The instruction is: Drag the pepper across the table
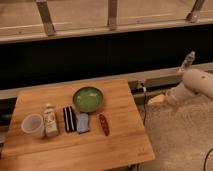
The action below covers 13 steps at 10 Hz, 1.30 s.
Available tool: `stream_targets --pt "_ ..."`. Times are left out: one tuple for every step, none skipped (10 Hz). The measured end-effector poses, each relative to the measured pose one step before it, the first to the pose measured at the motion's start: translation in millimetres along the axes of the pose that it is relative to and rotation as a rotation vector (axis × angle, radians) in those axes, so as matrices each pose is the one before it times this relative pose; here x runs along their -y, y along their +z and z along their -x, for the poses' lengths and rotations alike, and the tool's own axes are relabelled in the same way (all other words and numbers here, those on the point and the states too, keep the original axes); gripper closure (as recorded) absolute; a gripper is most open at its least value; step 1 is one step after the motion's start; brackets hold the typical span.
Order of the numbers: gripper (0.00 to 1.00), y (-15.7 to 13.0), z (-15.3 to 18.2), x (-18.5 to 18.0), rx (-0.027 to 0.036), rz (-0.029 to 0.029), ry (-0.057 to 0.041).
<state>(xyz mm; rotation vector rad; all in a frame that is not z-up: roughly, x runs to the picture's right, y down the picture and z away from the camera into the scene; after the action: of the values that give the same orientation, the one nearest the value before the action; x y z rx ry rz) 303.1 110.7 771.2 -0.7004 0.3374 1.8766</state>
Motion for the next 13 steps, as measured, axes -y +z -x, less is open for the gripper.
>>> stream_targets --pt "0.2 0.63 -3.04 -0.7 -0.00611 -0.01397 -0.02234" --pt "0.2 2.9 -4.38 -10.26 -0.00928 -0.01584 -0.03782" --pt "0.2 3.44 -4.35 -15.94 -0.00528 -0.01689 -0.04714" --pt "0.2 3.35 -5.01 -17.26 -0.00491 -0.01636 -0.04205" --pt "0.2 5.95 -8.58 -33.58 -0.00565 -0.02068 -0.06861" --pt "0.2 5.58 -8.91 -36.05 0.00351 -0.00334 -0.06653" --pt "0.2 3.45 -11.13 -22.33 0.00263 -0.00553 -0.05035" --pt "0.2 3.15 -12.75 -21.87 0.00878 -0.00751 -0.05788" --pt "0.2 2.51 -8.33 -19.74 0.00555 -0.00266 -0.04952" --pt "0.2 0.68 -3.36 -8.15 0.00306 -0.0008 -0.0205" --pt "0.2 0.52 -1.84 -2.35 0.00042 -0.00132 -0.00713" --pt "0.2 -0.02 0.1 -0.05 0.00012 0.00026 0.00006" --pt "0.2 1.12 -0.62 0.04 -0.00327 0.00253 -0.00189"
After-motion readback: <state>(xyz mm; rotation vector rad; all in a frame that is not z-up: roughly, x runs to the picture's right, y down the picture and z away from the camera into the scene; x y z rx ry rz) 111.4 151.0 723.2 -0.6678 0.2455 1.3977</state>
